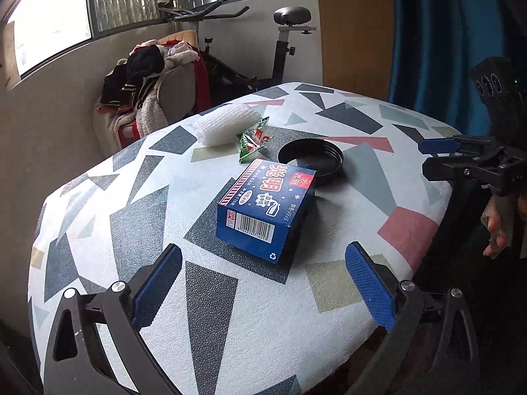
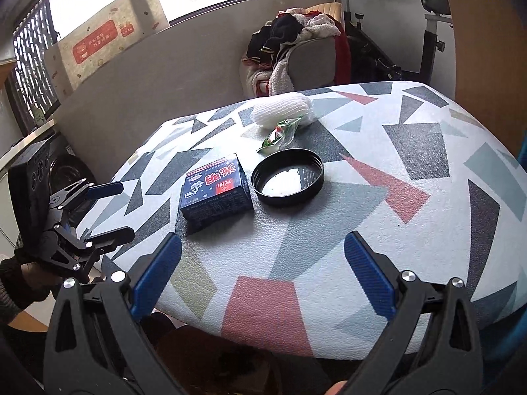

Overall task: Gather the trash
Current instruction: 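Grasp the blue milk carton with the left gripper and lift it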

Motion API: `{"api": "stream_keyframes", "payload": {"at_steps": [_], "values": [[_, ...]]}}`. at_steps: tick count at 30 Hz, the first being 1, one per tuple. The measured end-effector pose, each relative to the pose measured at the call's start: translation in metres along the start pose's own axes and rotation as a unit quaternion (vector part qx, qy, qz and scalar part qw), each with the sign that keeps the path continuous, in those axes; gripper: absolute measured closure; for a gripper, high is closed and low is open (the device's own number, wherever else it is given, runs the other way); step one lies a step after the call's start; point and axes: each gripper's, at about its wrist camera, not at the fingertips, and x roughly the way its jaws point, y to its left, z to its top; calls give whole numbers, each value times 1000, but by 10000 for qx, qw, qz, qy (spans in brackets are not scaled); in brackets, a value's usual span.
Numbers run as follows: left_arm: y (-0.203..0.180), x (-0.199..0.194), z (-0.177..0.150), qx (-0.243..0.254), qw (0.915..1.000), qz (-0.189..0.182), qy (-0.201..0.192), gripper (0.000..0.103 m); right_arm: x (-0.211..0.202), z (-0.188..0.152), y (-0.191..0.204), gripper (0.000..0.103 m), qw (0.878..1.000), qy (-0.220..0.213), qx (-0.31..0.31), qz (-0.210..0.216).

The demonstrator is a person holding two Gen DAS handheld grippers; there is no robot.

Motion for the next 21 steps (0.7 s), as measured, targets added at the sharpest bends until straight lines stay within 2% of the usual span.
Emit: {"api": "stream_keyframes", "payload": {"at_steps": [3, 7, 9, 11, 14, 15, 16, 21], "values": [[5, 30, 12, 145, 9995, -182, 189, 6, 8, 4, -3, 6, 9997, -27, -128, -227], [4, 67, 26, 559, 9963, -437, 481, 6, 16, 11, -9, 6, 9994, -32, -142, -301], [4, 83, 32, 651, 9955, -386, 578, 6, 19, 15, -12, 6, 9993, -34, -127, -338], [9, 97, 39, 556, 9953, -417, 671, 6, 21, 18, -14, 6, 9992, -32, -136, -383], [18, 111, 46, 186, 9934, -761, 837, 6, 25, 21, -14, 6, 9984, -37, -259, -509], [20, 113, 47, 72, 9940, -714, 824, 7, 26, 22, -13, 6, 9978, -63, -340, -571], [21, 112, 48, -9, 9954, -592, 750, 16, 27, 23, -12, 6, 9971, -85, -425, -619], [30, 99, 44, -460, 9969, -307, 568, 19, 46, 28, -5, 6, 9953, 64, -672, -695]]}}
